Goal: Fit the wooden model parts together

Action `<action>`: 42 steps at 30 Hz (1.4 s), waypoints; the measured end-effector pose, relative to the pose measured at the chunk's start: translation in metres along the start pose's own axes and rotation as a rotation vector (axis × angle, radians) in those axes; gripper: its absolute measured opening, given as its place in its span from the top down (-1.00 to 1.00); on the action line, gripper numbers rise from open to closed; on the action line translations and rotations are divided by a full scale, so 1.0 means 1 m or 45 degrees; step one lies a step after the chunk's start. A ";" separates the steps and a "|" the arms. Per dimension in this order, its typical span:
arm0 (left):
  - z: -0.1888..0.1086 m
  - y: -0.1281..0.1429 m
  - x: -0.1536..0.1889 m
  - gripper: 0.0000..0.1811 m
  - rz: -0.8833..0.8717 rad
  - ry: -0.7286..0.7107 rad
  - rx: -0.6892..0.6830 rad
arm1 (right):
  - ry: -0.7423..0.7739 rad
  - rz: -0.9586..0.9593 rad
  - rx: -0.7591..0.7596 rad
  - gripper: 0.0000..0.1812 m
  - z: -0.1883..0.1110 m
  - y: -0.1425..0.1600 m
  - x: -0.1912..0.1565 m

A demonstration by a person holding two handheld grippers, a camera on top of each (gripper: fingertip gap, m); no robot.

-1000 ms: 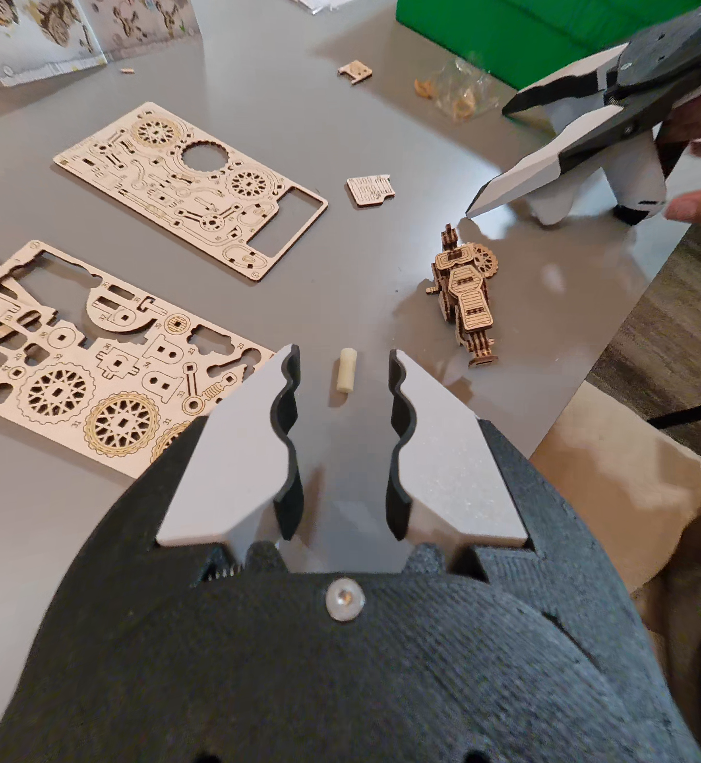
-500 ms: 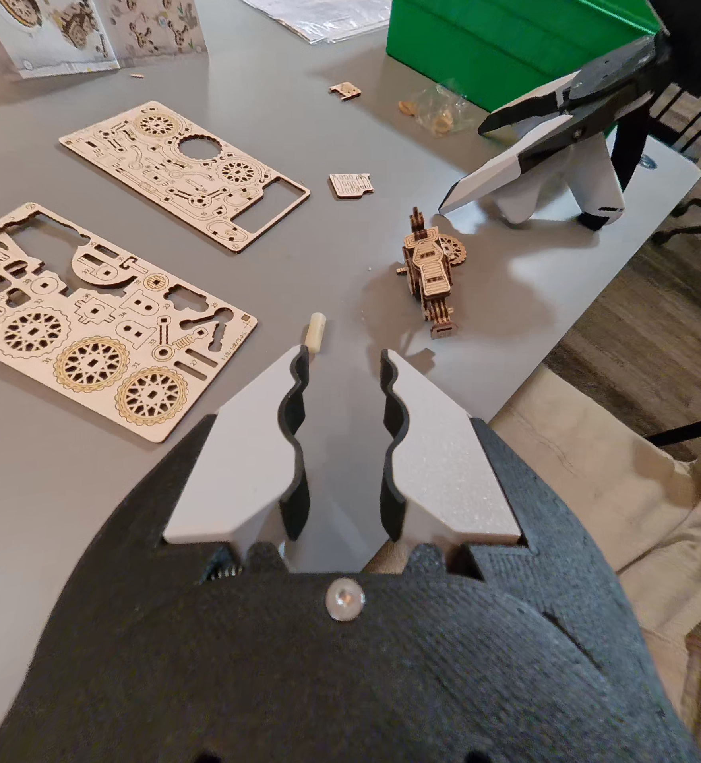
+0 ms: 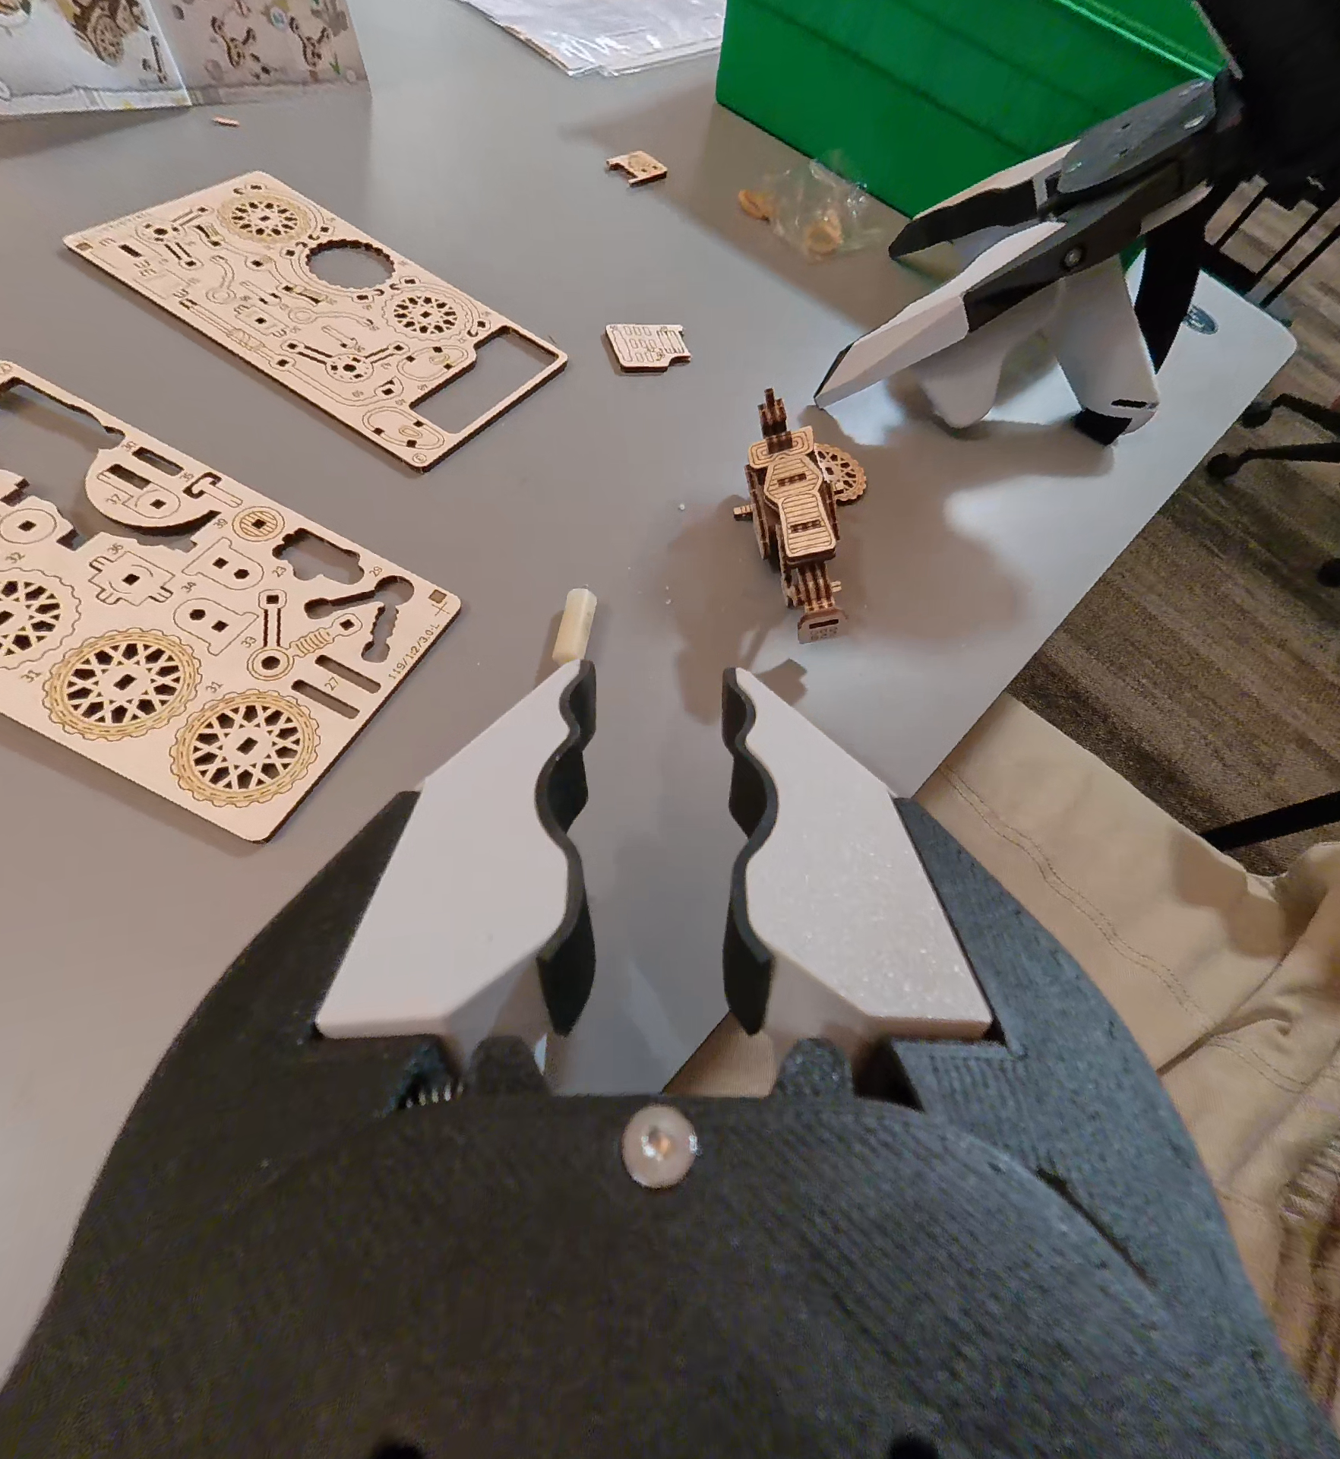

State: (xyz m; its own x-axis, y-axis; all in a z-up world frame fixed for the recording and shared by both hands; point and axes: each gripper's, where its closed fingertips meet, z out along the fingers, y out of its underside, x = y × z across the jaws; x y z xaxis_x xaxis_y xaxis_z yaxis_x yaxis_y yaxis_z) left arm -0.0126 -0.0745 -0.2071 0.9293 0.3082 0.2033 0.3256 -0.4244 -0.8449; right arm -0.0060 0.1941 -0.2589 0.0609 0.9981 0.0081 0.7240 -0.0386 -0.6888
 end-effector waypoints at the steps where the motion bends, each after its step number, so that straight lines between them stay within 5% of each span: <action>1: 0.000 0.001 0.000 0.67 0.000 0.004 -0.002 | 0.000 0.000 0.000 -0.75 0.000 0.000 0.000; 34: -0.021 -0.017 0.063 0.72 0.049 0.129 0.108 | 0.000 0.000 0.000 -0.75 0.000 0.000 0.000; 42: -0.015 -0.005 0.051 0.75 0.045 0.119 0.066 | 0.000 0.000 0.000 -0.75 0.000 0.000 0.000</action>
State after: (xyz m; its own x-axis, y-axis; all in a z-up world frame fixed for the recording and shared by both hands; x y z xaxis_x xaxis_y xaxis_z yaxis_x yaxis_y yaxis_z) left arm 0.0361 -0.0691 -0.1847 0.9531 0.2119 0.2163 0.2852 -0.3881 -0.8764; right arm -0.0059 0.1942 -0.2588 0.0609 0.9981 0.0083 0.7240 -0.0385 -0.6887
